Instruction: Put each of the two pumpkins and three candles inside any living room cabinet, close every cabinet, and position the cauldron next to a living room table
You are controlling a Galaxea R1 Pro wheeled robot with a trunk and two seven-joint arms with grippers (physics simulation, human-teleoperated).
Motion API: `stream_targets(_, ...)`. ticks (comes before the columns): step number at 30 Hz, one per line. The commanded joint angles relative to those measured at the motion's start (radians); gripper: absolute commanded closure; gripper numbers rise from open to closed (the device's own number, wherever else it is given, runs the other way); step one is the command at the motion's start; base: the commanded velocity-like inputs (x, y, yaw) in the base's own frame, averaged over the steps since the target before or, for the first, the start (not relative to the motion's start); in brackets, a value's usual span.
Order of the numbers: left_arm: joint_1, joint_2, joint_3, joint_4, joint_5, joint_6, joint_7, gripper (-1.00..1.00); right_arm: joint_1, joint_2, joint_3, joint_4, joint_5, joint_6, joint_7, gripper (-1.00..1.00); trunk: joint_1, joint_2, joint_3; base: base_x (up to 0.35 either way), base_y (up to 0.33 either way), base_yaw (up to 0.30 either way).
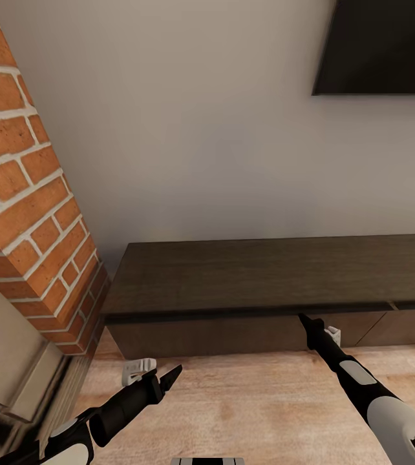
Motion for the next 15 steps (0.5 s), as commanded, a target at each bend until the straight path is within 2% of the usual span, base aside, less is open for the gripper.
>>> stream_targets(1, -0.002, 0.001, -0.005, -0.001, 0.008, -0.009, 0.004, -1.00, 0.000, 0.000, -0.005, 0.001, -0.004, 0.010, 0.001, 1.00, 0.000, 0.000, -0.001, 0.000, 0.000, 0.000)
stream_targets(15, -0.002, 0.000, -0.005, -0.001, 0.008, -0.009, 0.004, -1.00, 0.000, -0.002, -0.005, 0.003, -0.004, 0.011, 0.001, 1.00, 0.000, 0.000, -0.001, 0.000, 0.000, 0.000)
